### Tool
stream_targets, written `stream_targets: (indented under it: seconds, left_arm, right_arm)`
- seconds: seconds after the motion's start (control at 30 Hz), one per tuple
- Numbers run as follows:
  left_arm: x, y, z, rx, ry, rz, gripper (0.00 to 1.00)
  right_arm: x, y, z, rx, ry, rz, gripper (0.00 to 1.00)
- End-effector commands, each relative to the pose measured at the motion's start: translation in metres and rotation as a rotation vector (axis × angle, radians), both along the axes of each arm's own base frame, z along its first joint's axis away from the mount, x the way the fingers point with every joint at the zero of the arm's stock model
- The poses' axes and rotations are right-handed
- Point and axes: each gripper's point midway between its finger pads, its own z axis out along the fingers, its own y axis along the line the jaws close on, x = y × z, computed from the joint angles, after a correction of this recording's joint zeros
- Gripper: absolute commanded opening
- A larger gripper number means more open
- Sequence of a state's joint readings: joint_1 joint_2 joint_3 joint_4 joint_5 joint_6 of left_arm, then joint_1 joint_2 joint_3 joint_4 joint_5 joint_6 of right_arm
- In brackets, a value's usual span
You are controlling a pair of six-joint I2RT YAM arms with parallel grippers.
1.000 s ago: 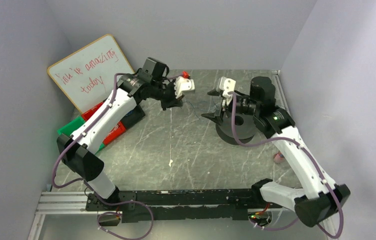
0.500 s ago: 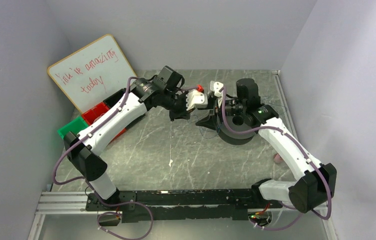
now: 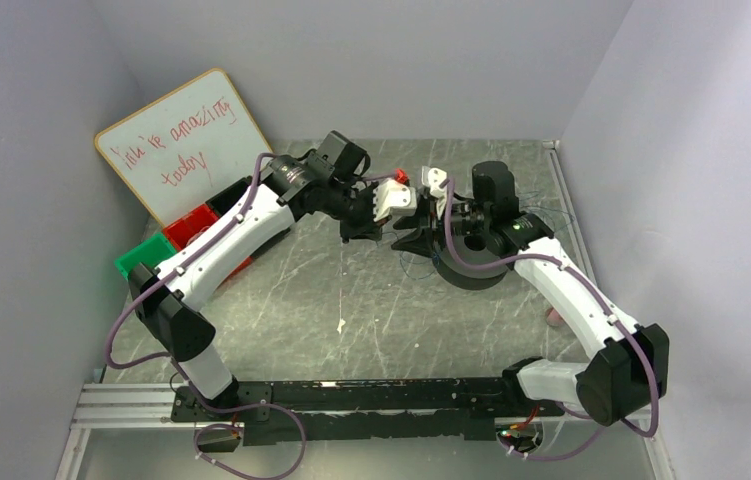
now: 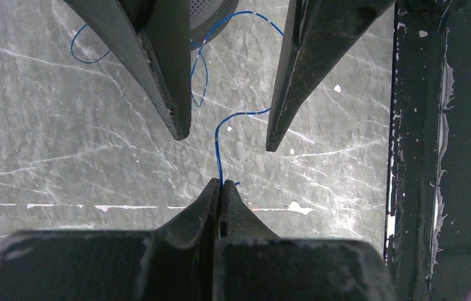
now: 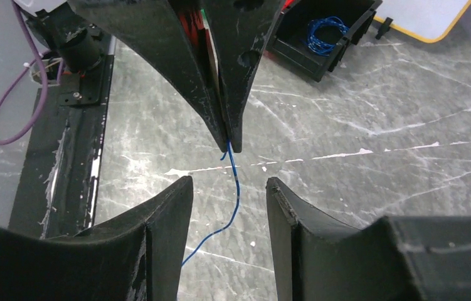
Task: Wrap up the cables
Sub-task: Pick up the cable reel from the center of the board.
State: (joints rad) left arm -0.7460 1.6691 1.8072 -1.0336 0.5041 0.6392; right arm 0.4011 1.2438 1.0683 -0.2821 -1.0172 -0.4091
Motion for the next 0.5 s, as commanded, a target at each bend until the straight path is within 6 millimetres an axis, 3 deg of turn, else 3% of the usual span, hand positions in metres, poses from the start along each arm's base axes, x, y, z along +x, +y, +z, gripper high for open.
stream_targets:
  seconds: [0.0, 0.17, 0.47]
  left_arm:
    - [-0.009, -0.011, 0.022, -0.071, 0.009, -0.043, 0.03]
    - [-0.014, -0.011, 0.025, -0.087, 0.013, -0.053, 0.03]
    - [-0.021, -0.013, 0.037, -0.122, 0.028, -0.075, 0.03]
  right_arm:
    - [-0.005, 0.002, 0.011, 0.061, -0.011, 0.054, 0.49]
    - [-0.008, -0.001, 0.015, 0.100, 0.030, 0.081, 0.49]
    - [-0.007, 0.001, 0.009, 0.106, 0.071, 0.092, 0.37]
